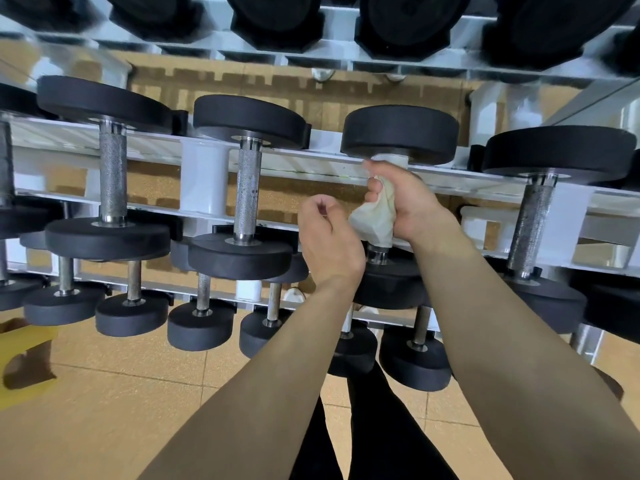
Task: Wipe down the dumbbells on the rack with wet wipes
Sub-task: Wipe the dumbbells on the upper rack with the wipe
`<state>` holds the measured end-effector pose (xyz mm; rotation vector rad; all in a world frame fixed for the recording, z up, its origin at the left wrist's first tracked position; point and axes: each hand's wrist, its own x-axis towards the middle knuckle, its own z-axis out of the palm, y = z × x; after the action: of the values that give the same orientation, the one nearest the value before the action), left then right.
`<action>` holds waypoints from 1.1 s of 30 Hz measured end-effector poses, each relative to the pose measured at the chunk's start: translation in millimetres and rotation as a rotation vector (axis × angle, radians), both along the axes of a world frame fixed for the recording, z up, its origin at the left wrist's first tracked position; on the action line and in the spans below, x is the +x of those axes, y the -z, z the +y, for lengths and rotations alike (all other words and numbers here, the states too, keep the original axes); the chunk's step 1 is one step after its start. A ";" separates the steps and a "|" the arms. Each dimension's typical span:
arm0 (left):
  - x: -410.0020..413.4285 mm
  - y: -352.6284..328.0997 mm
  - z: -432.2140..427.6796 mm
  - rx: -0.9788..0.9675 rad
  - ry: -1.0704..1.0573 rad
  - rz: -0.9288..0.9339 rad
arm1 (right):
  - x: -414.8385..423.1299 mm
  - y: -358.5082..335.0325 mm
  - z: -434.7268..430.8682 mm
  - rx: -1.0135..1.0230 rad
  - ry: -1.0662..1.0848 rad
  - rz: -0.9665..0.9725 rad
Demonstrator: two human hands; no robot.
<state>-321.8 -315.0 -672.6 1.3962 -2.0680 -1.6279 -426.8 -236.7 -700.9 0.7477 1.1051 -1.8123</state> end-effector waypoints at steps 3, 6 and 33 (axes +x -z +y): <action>0.5 2.1 0.2 0.001 -0.003 0.015 | -4.9 4.8 5.5 -0.152 0.057 -0.028; 1.2 5.9 1.1 -0.002 -0.019 0.027 | -1.7 16.9 9.4 -0.410 0.081 -0.048; 0.9 4.3 1.4 0.004 -0.006 0.028 | 0.8 29.1 14.0 -0.635 -0.060 -0.078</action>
<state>-320.8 -313.5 -676.9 1.3707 -2.0450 -1.6403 -426.0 -222.7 -730.0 0.3922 0.4421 -1.9095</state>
